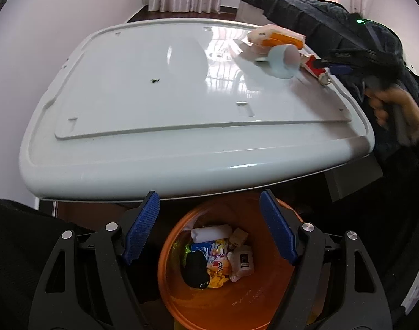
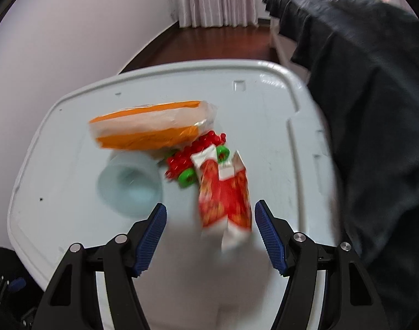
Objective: Collect trash
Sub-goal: 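Grasp the red-and-white snack bag with the right tool while the left tool grasps the pale blue cup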
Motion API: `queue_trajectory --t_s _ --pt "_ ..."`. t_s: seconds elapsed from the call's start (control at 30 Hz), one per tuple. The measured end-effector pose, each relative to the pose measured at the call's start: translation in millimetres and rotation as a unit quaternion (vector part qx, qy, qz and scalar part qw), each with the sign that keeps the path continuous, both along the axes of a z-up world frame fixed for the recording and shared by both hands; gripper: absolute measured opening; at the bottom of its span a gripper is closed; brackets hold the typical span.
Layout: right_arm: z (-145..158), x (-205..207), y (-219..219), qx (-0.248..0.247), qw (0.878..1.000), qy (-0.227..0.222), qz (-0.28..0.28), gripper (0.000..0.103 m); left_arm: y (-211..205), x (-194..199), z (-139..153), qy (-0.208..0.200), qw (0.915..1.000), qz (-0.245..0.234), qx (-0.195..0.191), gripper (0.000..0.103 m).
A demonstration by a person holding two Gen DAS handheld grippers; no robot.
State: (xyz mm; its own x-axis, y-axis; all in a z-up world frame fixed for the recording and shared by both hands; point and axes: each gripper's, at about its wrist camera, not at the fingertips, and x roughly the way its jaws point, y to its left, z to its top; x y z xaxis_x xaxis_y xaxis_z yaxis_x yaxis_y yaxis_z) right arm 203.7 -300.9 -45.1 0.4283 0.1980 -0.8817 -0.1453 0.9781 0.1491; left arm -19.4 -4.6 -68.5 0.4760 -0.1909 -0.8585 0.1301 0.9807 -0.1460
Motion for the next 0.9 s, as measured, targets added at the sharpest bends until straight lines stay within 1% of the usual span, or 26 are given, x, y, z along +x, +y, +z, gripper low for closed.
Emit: queue_trajectory --t_s 0.07,0.1,0.13,0.2,0.37,0.47,0.5,0.57,0.6,0.7,0.73,0.83,0.9 --pt "-10.2 10.8 -1.3 0.003 1.0 0.013 -0.003 0.064 -0.1 -1.8 0.9 -0.004 1.0 -0.003 0.002 0.074" --pt "-15.5 14.2 0.0 -0.003 1.0 0.02 -0.003 0.055 -0.1 -2.4 1.2 -0.005 1.0 -0.003 0.002 0.074" --pt "-18.3 14.7 2.4 -0.016 1.0 0.022 -0.004 0.048 0.6 -3.2 1.6 -0.007 1.0 -0.003 0.003 0.074" --pt "-18.1 13.3 8.2 -0.039 0.999 0.019 0.0 0.038 0.0 -3.2 2.2 -0.008 1.0 -0.003 0.004 0.074" --pt "-17.6 5.5 12.0 -0.058 0.998 0.01 0.007 0.034 -7.8 0.1 3.1 -0.002 1.0 -0.006 0.008 0.074" --pt "-14.9 -2.6 5.8 -0.043 0.999 0.016 -0.003 0.034 -16.0 9.2 8.9 -0.004 0.9999 -0.01 0.002 0.074" --pt "-9.7 -8.6 2.2 -0.038 0.999 0.012 -0.012 0.034 -20.4 15.9 11.8 -0.006 0.9999 -0.014 -0.006 0.074" --pt "5.6 -22.0 -4.6 -0.019 0.999 -0.004 -0.025 0.034 -30.5 28.7 16.8 -0.012 0.9997 -0.017 -0.009 0.074" --pt "14.4 -25.6 -5.3 -0.012 0.999 -0.017 -0.033 0.034 -37.1 36.5 19.1 -0.015 0.9995 -0.025 -0.011 0.074" --pt "39.0 -56.3 -19.5 0.013 0.997 -0.058 -0.058 0.035 -64.1 68.0 24.4 -0.034 0.9985 -0.044 -0.003 0.074" --pt "45.0 -68.4 -27.3 0.026 0.995 -0.069 -0.071 0.035 -76.9 85.2 24.9 -0.038 0.9978 -0.054 -0.006 0.074" --pt "48.0 -86.1 -46.5 0.06 0.99 -0.081 -0.098 0.035 -102.3 121.4 21.6 -0.039 0.9964 -0.074 -0.012 0.074" --pt "48.1 -88.7 -54.8 0.067 0.989 -0.079 -0.108 0.035 -116.1 142.2 19.9 -0.05 0.9952 -0.084 -0.004 0.074"
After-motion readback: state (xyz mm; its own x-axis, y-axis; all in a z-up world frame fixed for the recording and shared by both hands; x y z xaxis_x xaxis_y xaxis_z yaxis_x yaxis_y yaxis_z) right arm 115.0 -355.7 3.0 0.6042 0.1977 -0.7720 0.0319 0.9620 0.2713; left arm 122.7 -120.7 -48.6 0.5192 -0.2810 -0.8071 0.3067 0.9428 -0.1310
